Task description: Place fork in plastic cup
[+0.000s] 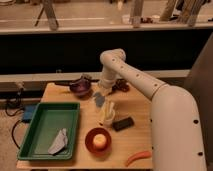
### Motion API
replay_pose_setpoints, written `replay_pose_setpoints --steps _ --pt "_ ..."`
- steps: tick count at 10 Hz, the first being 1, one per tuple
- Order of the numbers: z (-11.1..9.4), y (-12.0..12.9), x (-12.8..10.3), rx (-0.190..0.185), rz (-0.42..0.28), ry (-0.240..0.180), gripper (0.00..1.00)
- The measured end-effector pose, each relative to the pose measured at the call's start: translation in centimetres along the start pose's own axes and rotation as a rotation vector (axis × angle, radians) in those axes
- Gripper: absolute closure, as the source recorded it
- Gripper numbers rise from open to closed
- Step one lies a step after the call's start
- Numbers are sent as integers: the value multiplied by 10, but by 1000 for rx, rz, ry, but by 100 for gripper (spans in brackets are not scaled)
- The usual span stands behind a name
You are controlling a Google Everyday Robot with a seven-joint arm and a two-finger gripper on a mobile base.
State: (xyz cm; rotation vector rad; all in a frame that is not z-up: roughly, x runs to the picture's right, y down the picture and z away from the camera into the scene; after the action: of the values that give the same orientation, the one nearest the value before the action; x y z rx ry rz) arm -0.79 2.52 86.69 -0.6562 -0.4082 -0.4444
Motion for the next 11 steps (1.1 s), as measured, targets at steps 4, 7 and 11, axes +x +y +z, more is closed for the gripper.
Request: replay_pose_setpoints --steps 4,7,11 --pt "10 -13 -20 14 26 40 100" --pt "21 -15 -21 12 82 91 100" --pt "31 -14 -22 13 122 96 74"
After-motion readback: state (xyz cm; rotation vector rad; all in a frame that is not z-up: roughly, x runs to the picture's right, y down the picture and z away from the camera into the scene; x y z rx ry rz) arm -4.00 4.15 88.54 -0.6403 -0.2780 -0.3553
